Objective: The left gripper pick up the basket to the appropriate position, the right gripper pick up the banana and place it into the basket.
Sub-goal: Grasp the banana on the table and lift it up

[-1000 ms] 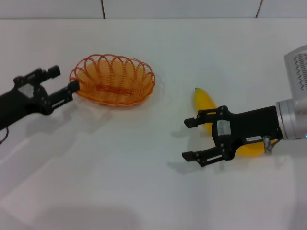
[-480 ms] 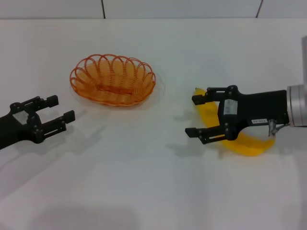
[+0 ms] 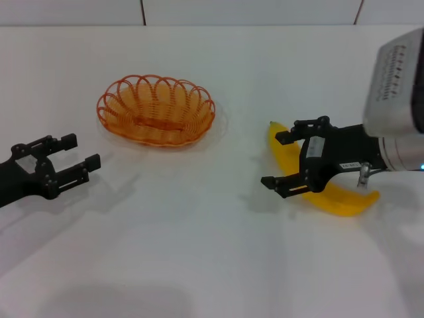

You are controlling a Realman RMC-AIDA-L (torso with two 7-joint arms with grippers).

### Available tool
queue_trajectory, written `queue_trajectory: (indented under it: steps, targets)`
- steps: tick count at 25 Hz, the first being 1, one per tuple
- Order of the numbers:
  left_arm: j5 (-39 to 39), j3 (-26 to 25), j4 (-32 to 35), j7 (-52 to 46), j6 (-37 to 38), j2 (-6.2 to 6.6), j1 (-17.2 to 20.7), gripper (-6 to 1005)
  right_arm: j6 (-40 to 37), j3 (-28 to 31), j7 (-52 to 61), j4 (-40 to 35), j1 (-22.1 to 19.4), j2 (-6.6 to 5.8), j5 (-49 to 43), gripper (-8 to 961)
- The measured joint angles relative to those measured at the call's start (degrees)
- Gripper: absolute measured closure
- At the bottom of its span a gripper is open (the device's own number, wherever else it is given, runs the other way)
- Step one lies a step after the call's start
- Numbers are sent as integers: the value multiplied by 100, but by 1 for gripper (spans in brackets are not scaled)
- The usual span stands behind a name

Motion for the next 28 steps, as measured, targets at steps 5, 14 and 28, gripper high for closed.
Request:
queue_trajectory:
  steps: [5, 14, 28]
  targets:
    - [0, 27, 0, 0, -57, -7, -25, 298, -16, -419, 1073, -544, 67, -6, -1081, 82]
    - [-1, 44, 0, -3, -150, -29, -57, 298, -365, -623, 1977, -676, 376, -28, -2070, 80]
    - [-1, 53, 0, -2, -150, -38, -95, 298, -474, -660, 2153, 137, 928, -29, -2415, 77]
